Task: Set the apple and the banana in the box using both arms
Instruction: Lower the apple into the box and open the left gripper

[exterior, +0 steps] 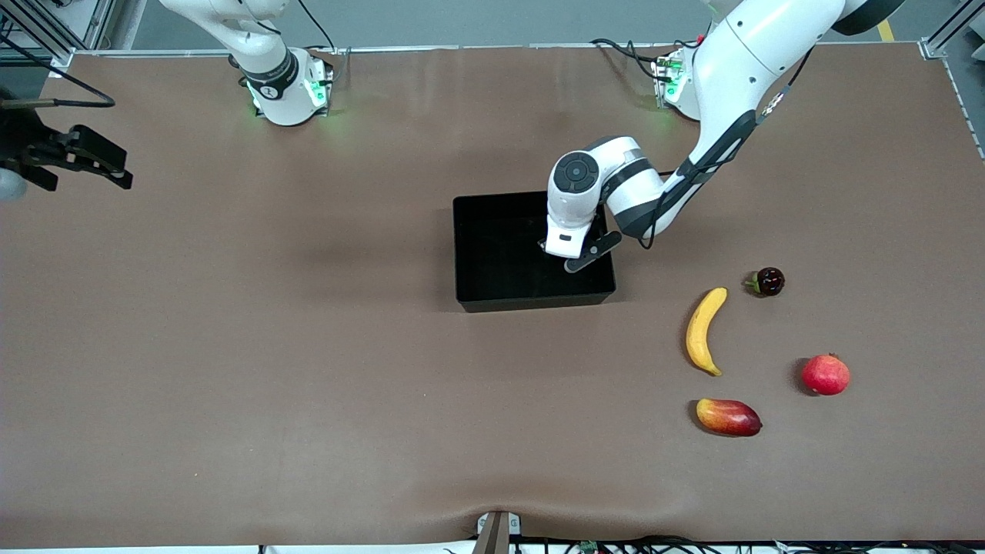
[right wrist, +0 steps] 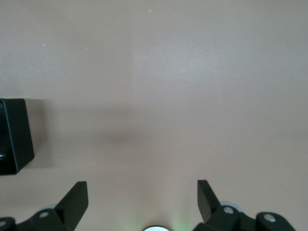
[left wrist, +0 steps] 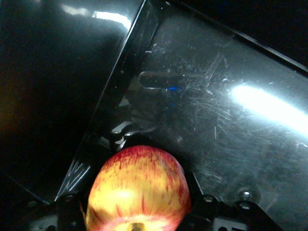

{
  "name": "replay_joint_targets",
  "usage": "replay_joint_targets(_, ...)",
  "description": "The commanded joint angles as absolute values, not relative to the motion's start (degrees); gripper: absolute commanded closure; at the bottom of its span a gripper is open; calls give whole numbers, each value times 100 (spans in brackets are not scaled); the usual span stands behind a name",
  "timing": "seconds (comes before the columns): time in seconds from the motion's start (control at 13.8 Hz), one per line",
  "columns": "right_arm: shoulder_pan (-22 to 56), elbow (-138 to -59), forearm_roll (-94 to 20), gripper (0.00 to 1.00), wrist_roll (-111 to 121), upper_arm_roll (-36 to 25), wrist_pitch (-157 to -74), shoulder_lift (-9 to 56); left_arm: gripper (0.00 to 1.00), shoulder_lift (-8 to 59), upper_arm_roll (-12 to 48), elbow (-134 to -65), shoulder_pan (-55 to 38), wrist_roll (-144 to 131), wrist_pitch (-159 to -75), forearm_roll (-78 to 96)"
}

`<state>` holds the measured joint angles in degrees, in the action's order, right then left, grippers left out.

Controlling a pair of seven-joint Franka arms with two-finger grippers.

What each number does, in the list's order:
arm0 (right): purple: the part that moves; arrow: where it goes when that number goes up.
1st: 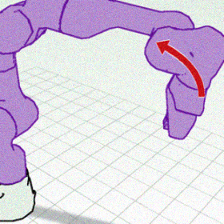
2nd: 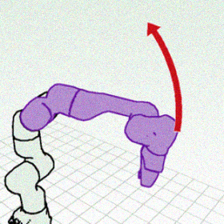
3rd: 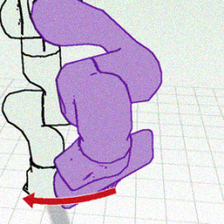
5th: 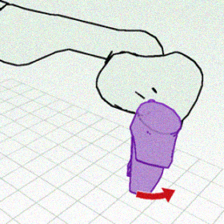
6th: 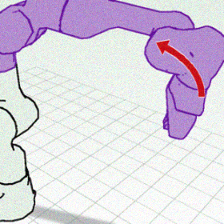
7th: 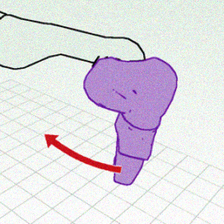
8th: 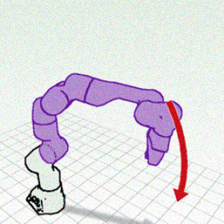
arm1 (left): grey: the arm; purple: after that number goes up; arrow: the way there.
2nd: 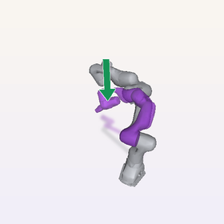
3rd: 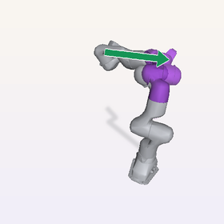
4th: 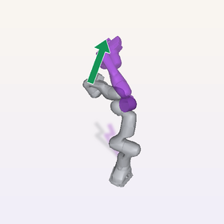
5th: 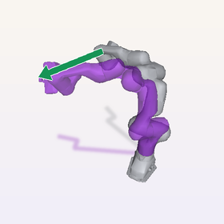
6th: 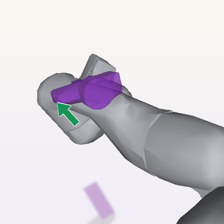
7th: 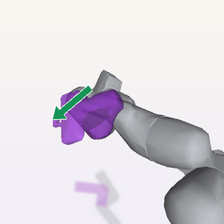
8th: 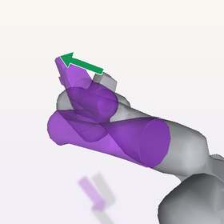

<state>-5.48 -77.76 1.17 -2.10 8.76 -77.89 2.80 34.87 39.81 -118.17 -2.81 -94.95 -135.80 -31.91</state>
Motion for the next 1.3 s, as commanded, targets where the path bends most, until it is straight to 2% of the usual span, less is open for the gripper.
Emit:
replay_joint_targets(0.0,-711,-7743,158,0,25,879,-7770,220,0,3560,3990,-11672,-290,-9765,-13702,-3340)
replay_joint_targets(0.36,-747,-7743,211,0,141,870,-7770,211,0,3226,4069,-11549,-220,-9765,-13623,-3226)
replay_joint_targets(0.51,-983,-7743,124,0,149,844,-7709,220,0,3121,4210,-11462,-158,-9765,-13571,-3060)
replay_joint_targets(0.65,-1282,-7752,-305,0,359,835,-7594,211,0,3094,4297,-11138,-167,-9730,-13072,-2866)
replay_joint_targets(0.79,-1196,-7752,-282,0,667,774,-7594,211,0,3102,4394,-10847,-158,-9703,-12579,-2848)
replay_joint_targets(1.01,-355,-7787,-246,0,729,-277,-7524,149,0,3085,4447,-10601,-149,-9677,-12341,-2707)
replay_joint_targets(1.23,-185,-7778,-246,0,800,-448,-7541,158,0,3094,4500,-9943,-132,-9467,-11604,-2698)
